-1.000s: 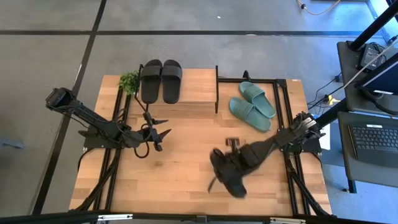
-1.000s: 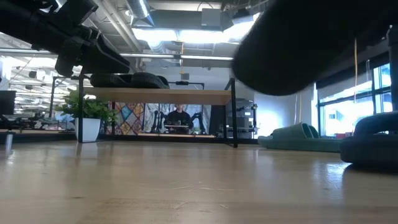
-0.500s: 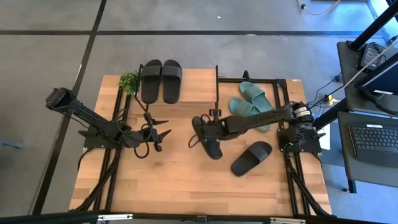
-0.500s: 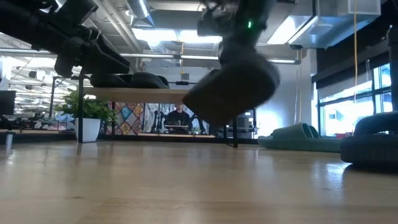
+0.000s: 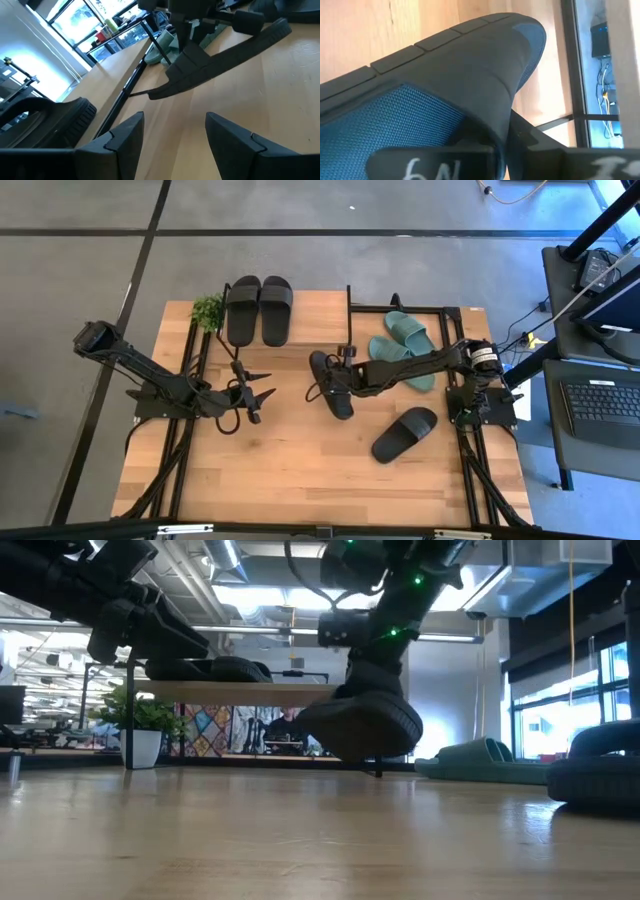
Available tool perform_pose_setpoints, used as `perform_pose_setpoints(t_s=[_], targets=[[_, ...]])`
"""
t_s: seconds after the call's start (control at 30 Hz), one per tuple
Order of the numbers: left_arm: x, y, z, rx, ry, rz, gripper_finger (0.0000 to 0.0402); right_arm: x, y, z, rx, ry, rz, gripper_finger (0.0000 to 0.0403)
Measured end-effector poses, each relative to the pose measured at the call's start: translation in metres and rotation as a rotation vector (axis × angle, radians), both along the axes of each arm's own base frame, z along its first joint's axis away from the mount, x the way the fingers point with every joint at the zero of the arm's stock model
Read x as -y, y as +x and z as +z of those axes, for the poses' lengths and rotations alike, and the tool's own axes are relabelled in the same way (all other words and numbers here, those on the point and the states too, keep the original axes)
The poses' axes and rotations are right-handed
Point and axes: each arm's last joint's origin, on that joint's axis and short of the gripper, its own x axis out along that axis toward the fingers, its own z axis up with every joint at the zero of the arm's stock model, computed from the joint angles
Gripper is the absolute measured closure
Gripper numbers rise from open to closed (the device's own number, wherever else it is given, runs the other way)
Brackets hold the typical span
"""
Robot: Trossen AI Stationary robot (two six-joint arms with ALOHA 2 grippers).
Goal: Pick and place slides into the shelf
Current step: Put the black slipper under the shelf
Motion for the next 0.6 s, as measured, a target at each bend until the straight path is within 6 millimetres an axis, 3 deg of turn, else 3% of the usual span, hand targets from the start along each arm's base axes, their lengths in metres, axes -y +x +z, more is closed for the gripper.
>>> perform_pose_setpoints(t_s=[0.43, 0.6], targets=[[0.0, 0.0, 0.0, 0.03, -0.049, 0.014, 0.0198, -0.002, 0.009, -0.037, -0.04, -0.029, 0.034, 0.0389], [0.0, 0.0, 0.0, 0.072, -0.13, 0.02, 0.0198, -0.002, 0.011, -0.039, -0.032, -0.028, 0.038, 0.0389]])
